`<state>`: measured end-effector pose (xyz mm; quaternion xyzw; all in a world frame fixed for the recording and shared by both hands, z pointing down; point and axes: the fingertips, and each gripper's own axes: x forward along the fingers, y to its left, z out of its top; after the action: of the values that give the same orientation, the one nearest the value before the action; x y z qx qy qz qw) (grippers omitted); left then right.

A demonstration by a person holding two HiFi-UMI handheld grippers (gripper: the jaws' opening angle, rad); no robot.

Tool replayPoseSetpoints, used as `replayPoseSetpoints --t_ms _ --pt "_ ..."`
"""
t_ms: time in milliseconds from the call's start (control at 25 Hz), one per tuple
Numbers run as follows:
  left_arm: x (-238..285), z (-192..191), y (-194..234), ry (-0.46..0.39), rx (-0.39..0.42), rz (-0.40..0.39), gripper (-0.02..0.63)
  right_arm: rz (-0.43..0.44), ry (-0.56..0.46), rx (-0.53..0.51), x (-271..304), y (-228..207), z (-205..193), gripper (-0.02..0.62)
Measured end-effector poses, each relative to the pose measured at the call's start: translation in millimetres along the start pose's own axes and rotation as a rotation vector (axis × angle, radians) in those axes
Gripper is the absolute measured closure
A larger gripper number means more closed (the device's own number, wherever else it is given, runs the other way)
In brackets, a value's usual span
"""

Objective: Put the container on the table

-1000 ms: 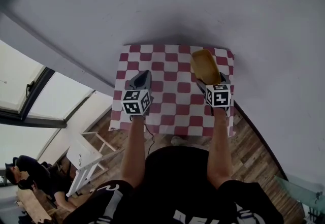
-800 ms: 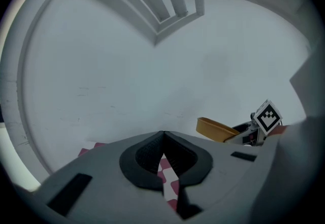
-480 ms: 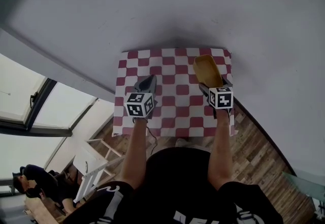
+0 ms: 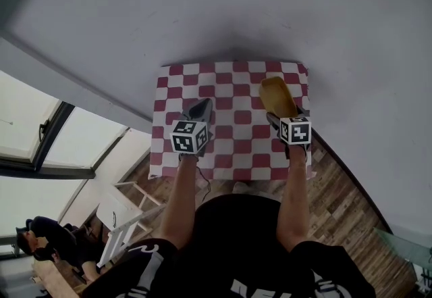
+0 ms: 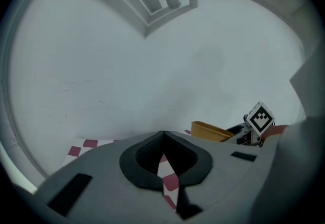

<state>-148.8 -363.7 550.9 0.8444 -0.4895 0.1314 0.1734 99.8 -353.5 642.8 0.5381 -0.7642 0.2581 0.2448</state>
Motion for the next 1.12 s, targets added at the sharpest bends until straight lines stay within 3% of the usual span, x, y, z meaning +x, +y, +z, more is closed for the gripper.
replayPoseSetpoints --t_ms 680,1120 --pt "-2 -38 36 0.046 -0.071 0.083 0.581 0.087 0.103 0.06 55 22 -47 0.086" --pt "9 -58 44 0.058 -0.114 0.091 0.581 0.059 0.181 0.042 87 13 -73 0.084"
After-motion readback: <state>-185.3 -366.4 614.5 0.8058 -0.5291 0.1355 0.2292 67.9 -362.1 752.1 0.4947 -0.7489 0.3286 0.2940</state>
